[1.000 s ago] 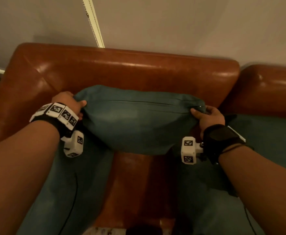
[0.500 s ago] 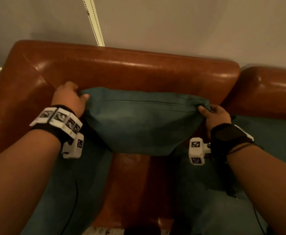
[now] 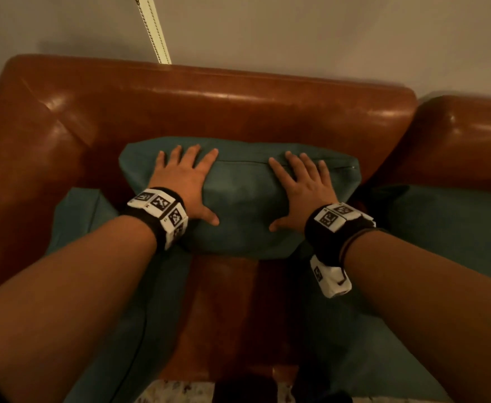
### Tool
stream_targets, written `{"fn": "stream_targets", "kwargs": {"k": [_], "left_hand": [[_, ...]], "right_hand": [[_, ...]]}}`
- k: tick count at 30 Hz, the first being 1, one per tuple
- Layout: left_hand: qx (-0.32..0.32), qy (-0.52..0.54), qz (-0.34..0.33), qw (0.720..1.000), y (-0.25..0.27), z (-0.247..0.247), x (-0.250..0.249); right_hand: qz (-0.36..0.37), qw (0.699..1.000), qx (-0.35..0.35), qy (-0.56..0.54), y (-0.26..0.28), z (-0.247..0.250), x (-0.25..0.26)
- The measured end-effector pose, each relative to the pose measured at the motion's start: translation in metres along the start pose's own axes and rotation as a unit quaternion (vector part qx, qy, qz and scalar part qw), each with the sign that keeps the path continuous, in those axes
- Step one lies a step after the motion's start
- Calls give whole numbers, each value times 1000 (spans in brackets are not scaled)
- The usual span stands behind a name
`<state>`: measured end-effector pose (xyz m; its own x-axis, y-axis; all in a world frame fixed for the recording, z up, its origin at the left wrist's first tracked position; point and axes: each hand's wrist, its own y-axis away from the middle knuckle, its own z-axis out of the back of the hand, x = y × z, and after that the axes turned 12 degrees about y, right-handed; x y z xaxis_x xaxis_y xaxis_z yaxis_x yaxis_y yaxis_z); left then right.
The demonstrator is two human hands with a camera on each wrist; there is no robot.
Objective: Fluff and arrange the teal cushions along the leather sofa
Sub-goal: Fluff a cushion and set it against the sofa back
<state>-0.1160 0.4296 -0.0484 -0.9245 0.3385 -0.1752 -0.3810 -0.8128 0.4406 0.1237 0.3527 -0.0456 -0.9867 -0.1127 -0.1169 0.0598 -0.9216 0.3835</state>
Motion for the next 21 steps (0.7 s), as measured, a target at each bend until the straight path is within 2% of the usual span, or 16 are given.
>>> {"fn": "stream_targets", "kwargs": {"k": [5,10,15,17,21], "left_hand": [[-10,21,44,999,5,-2,26],[4,9,62,998,14,1,15],[22,27,95,995,34,18,-7],[6,60,80,995,45,26,-24],[-65,144,-5,987,77,28,-82]], "right_hand": [[-22,1000,0,-5,7,-4,-7],[-31,999,23,-27,18,5,0],[-15,997,-5,-80,47,16,-7],[-15,993,-17,-116,63,17,-15],[-60,983,-28,-170,110,2,-47]]}}
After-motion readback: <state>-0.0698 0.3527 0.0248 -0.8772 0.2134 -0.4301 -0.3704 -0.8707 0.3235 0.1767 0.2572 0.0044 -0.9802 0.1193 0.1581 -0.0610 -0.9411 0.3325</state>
